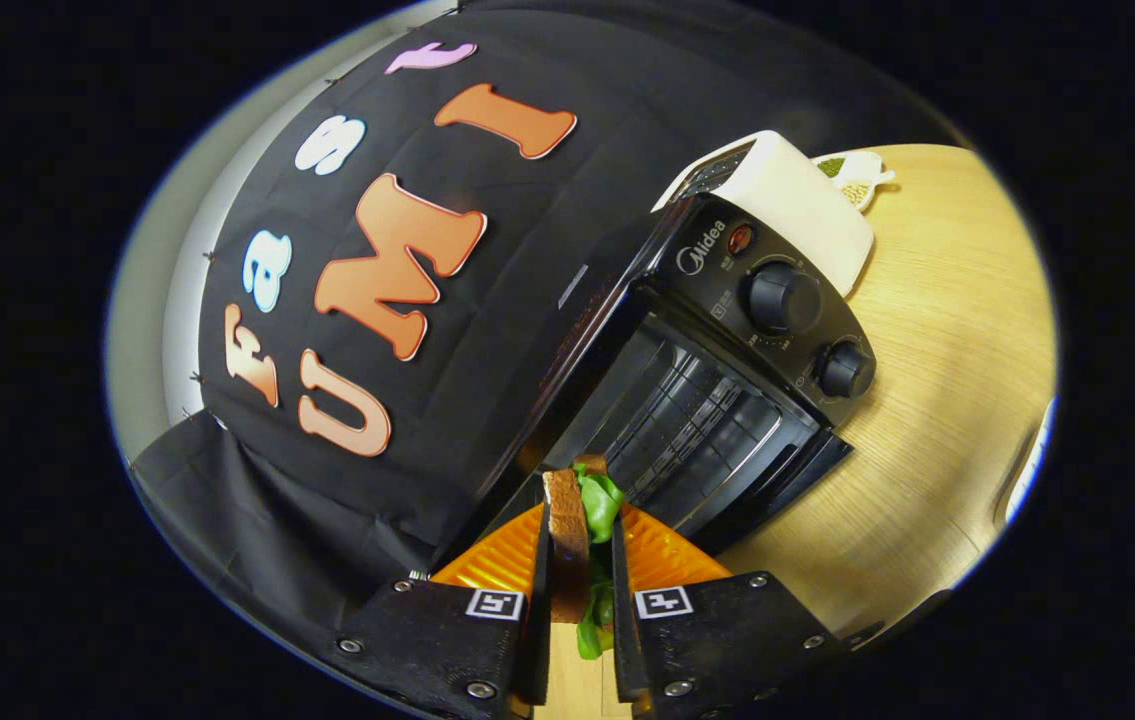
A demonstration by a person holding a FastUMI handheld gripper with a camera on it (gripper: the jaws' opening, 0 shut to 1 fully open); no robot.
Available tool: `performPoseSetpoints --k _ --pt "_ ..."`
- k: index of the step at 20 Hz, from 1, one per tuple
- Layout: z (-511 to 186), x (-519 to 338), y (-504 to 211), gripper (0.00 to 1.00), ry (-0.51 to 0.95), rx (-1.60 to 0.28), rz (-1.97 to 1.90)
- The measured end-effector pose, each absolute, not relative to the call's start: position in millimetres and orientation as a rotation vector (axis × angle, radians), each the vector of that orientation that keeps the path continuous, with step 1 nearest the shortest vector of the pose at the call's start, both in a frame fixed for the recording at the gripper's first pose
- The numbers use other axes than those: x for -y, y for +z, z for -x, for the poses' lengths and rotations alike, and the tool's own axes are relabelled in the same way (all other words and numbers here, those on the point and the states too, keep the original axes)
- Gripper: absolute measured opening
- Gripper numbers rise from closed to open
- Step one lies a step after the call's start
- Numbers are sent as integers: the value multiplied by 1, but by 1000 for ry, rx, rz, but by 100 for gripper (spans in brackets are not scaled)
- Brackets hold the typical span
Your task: Open the toaster oven, put the food inside, and close the toaster oven door.
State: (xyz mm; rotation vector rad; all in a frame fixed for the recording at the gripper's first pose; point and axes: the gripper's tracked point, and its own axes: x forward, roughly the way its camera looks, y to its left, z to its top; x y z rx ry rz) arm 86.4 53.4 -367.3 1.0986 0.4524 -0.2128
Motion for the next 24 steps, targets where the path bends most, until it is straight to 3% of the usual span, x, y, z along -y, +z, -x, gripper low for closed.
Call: performPoseSetpoints --k 17,21,24 --pt "-131 -39 -398 28 -433 -245 -1102" --pt "-122 -37 -409 45 -464 -333 -1026" --pt "-115 -27 -406 74 -465 -351 -936"
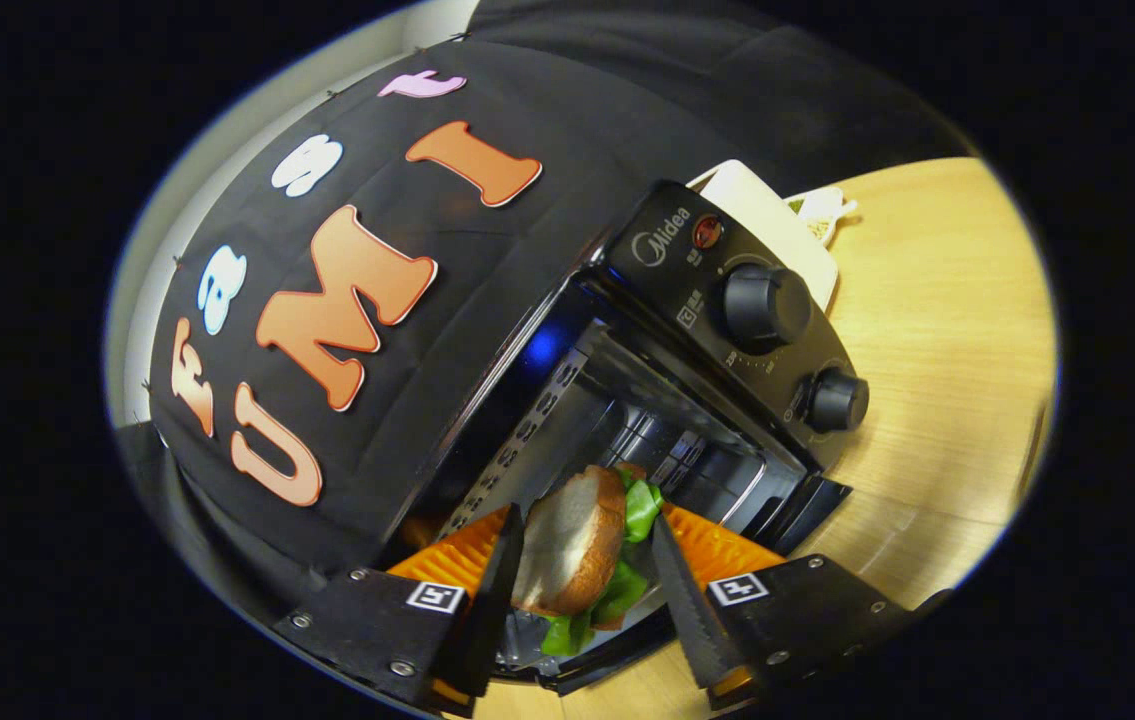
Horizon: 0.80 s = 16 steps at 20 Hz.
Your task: Open the toaster oven, put the food inside, and close the toaster oven door.
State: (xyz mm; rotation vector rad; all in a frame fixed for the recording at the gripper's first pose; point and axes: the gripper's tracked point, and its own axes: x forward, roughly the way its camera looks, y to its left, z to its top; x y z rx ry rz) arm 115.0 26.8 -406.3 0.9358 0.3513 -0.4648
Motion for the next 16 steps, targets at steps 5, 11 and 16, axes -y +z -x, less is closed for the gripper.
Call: performPoseSetpoints --k 5,11,16 --pt "-104 -13 -394 88 -444 -373 -812" --pt "-61 -16 -365 96 -344 -444 -636" --pt "-9 -39 -364 97 -217 -562 -474"
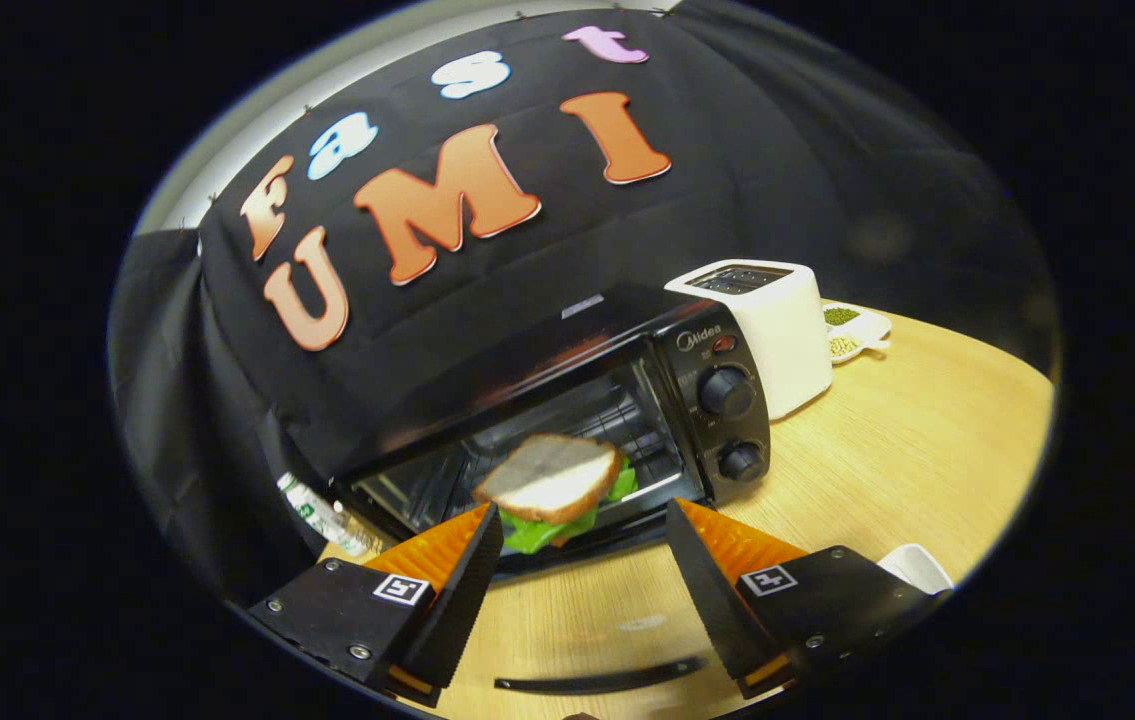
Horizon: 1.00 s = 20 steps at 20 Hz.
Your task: Open the toaster oven, put the food inside, and close the toaster oven door.
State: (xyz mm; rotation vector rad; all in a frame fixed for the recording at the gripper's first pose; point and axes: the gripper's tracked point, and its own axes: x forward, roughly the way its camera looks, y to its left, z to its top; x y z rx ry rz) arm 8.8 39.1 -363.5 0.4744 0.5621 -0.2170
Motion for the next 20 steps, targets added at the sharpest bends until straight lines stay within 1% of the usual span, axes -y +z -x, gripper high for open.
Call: performPoseSetpoints --k 7,9,16,20 --pt "56 -70 -383 99 -64 -695 -307" --pt "72 -72 -392 99 -42 -730 -271" --pt "105 -71 -423 99 -24 -838 -176" --pt "108 -72 -440 98 -25 -892 -139"
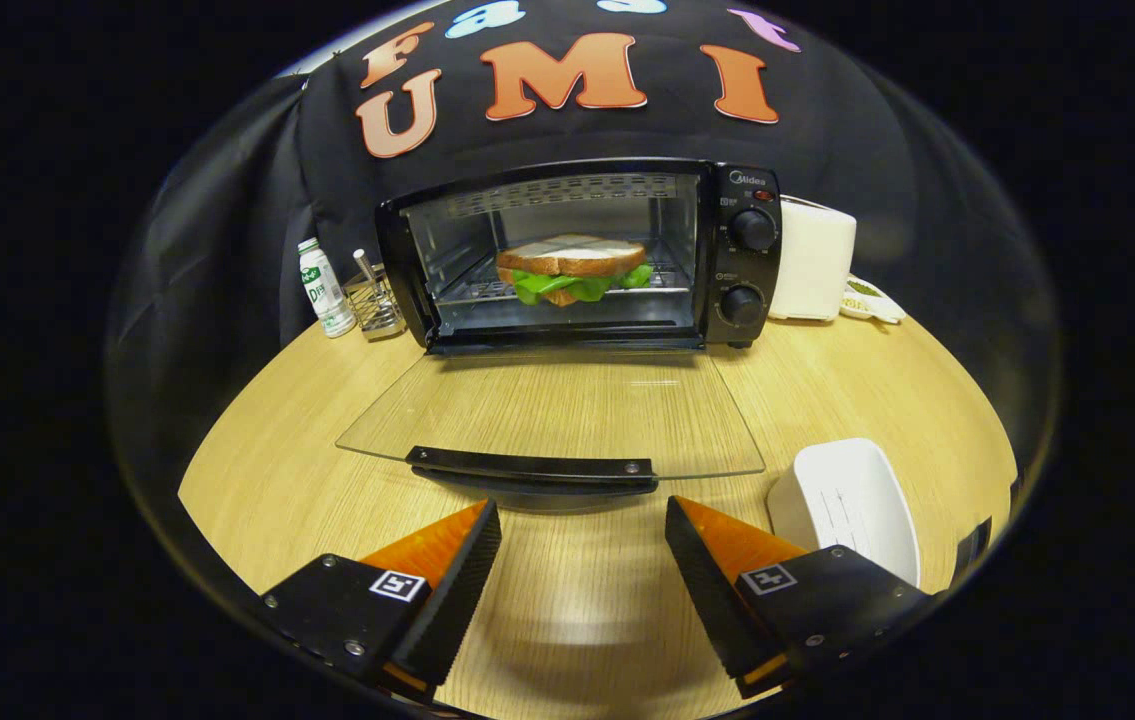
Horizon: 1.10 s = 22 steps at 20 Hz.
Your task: Open the toaster oven, put the food inside, and close the toaster oven door.
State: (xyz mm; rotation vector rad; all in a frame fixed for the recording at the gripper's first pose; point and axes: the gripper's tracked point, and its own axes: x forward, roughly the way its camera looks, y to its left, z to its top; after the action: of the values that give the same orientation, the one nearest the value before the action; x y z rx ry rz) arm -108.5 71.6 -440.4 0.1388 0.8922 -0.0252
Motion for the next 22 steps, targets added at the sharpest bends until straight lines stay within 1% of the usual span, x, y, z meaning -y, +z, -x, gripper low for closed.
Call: performPoseSetpoints --k 5,11,22 --pt "110 -81 -459 98 1 -939 -72" --pt "92 -90 -463 97 3 -933 -52" --pt "4 -65 -377 95 -76 -691 -117"
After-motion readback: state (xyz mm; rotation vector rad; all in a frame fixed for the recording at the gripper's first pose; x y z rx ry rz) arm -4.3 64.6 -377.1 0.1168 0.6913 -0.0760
